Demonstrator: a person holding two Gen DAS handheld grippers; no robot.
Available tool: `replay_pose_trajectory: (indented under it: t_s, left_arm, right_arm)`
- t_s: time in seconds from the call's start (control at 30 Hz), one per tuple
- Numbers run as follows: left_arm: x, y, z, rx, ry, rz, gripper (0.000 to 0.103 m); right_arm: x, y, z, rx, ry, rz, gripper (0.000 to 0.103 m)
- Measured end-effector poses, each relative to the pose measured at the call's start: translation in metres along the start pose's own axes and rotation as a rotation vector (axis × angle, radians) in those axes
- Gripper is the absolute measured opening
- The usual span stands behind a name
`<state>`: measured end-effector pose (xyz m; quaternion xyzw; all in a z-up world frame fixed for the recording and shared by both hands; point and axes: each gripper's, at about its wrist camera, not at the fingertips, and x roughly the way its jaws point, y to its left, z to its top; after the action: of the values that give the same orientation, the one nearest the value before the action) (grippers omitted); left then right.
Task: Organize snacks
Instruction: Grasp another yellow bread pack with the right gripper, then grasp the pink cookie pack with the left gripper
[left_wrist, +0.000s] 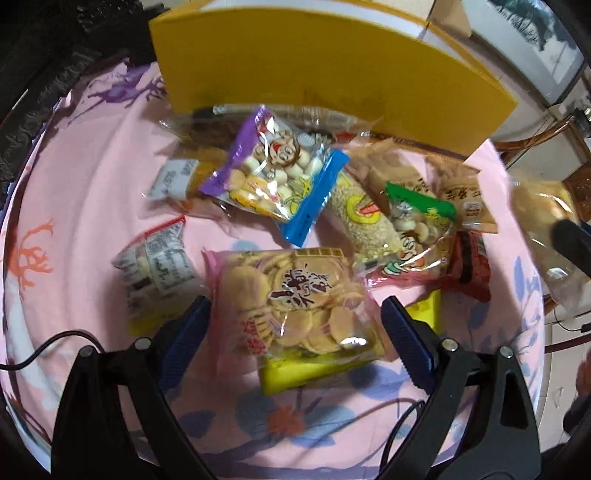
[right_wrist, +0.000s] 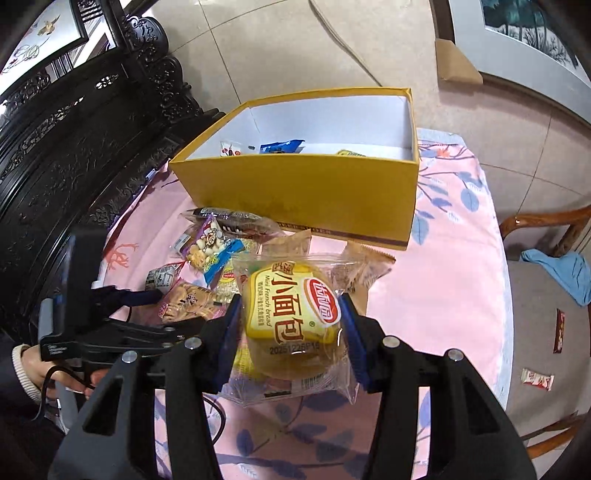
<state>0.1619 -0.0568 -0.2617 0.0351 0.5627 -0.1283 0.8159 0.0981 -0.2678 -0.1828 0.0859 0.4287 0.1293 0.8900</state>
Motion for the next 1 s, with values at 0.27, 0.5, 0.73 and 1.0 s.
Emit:
replay_pose_trajectory:
  t_s: [0.27, 0.5, 0.73, 1.0]
  left_arm:
    - [0.025, 0.005, 0.011, -0.082, 0.056, -0.053, 0.100]
    - [0.025, -0.002, 0.015, -0.037, 0.025, -0.057, 0.076]
    - [0.005, 0.001, 0.004, -0.005, -0.040, -0.073, 0.059]
    - [-0.045, 0.015, -0.016, -0.018, -0.133, -0.074, 0.058]
  right_arm:
    - [0.003, 0.006, -0.002, 0.004, 0.006, 0.022, 0.052]
    - [0.003, 0.005, -0.002, 0.005, 0.008, 0.015, 0.052]
    - [0.002, 0.005, -0.001, 0.003, 0.003, 0.008, 0.052]
    - [-0.004, 0.011, 0.003, -0.014, -0.016, 0.017, 0.052]
